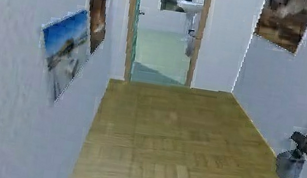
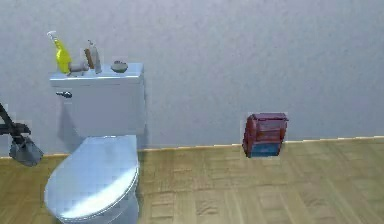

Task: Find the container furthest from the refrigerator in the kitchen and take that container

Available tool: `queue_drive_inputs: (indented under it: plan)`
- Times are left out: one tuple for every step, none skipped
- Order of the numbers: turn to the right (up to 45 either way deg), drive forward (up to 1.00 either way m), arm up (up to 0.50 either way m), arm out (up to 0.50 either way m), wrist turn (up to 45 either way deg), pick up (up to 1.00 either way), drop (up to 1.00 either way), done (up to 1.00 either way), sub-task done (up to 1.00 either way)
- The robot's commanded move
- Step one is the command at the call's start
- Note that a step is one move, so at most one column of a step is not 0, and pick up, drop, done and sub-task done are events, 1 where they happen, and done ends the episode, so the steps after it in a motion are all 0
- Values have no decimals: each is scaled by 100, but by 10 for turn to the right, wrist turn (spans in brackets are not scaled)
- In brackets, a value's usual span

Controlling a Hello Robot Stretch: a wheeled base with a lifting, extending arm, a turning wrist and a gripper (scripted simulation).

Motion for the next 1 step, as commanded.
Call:
queue_drive_inputs:
  plan:
    - [0, 100, 0, 0, 0, 0, 0, 0, 0]
